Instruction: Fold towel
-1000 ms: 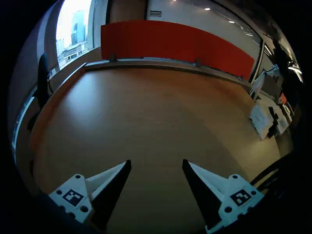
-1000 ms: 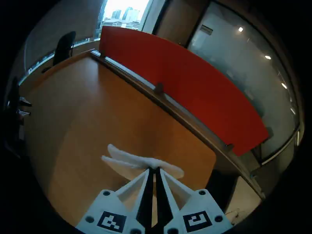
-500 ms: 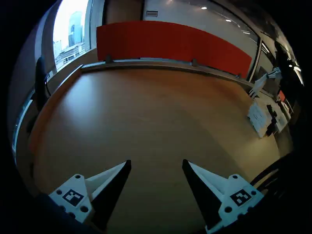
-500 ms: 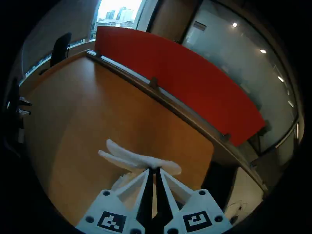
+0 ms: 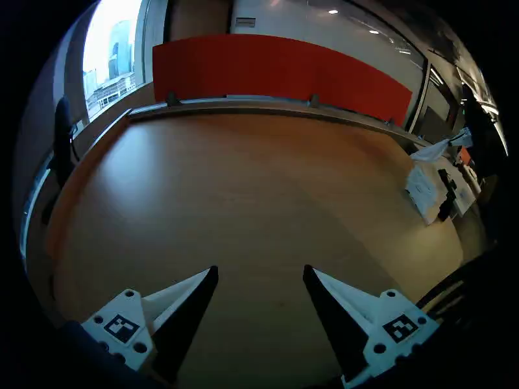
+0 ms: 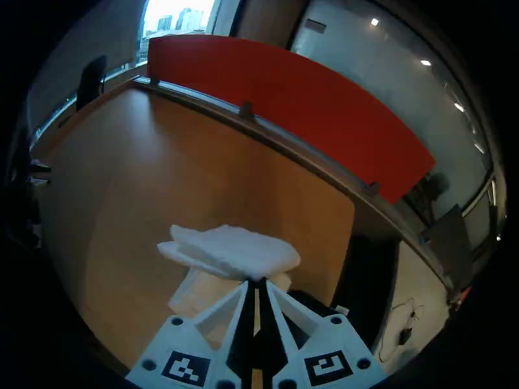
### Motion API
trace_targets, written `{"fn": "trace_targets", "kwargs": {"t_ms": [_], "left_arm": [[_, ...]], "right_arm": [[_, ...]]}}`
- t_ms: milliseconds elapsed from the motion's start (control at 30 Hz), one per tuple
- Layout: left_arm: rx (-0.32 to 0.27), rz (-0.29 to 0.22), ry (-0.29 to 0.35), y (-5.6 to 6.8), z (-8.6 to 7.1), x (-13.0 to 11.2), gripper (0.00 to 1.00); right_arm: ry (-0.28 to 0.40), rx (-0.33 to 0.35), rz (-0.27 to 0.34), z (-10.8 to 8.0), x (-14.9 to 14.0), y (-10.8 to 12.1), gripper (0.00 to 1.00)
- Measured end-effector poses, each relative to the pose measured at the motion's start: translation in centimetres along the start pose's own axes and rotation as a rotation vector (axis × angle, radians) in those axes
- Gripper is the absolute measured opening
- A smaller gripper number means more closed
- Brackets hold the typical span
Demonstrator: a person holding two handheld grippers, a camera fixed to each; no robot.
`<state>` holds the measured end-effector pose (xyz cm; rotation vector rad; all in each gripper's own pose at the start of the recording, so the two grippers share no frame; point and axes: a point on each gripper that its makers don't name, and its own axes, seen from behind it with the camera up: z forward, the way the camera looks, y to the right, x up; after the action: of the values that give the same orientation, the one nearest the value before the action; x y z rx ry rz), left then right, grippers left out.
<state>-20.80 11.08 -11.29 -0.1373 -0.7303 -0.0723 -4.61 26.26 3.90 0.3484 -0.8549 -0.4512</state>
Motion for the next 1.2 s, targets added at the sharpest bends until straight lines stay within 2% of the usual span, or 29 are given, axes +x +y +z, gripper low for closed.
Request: {"fn": "trace_targets", "kwargs": {"t_ms": [300, 667, 1200], "left_arm": [[0.0, 0.001, -0.001, -0.1, -0.5, -0.4, 0.97], [0.005, 0.005, 0.0, -0.5, -1.1, -0.7, 0.97], [0.014, 0.012, -0.004, -0.9, -1.6, -1.3, 0.97]], "right_arm": [[-0.034, -0.012, 0.038, -0.1, -3.6, -0.6, 0.04], [-0.1, -0.027, 0.084, 0.7, -7.8, -0.9, 0.04], [-0.183, -0.048, 0.118, 2.3, -11.9, -1.2, 0.04]]}}
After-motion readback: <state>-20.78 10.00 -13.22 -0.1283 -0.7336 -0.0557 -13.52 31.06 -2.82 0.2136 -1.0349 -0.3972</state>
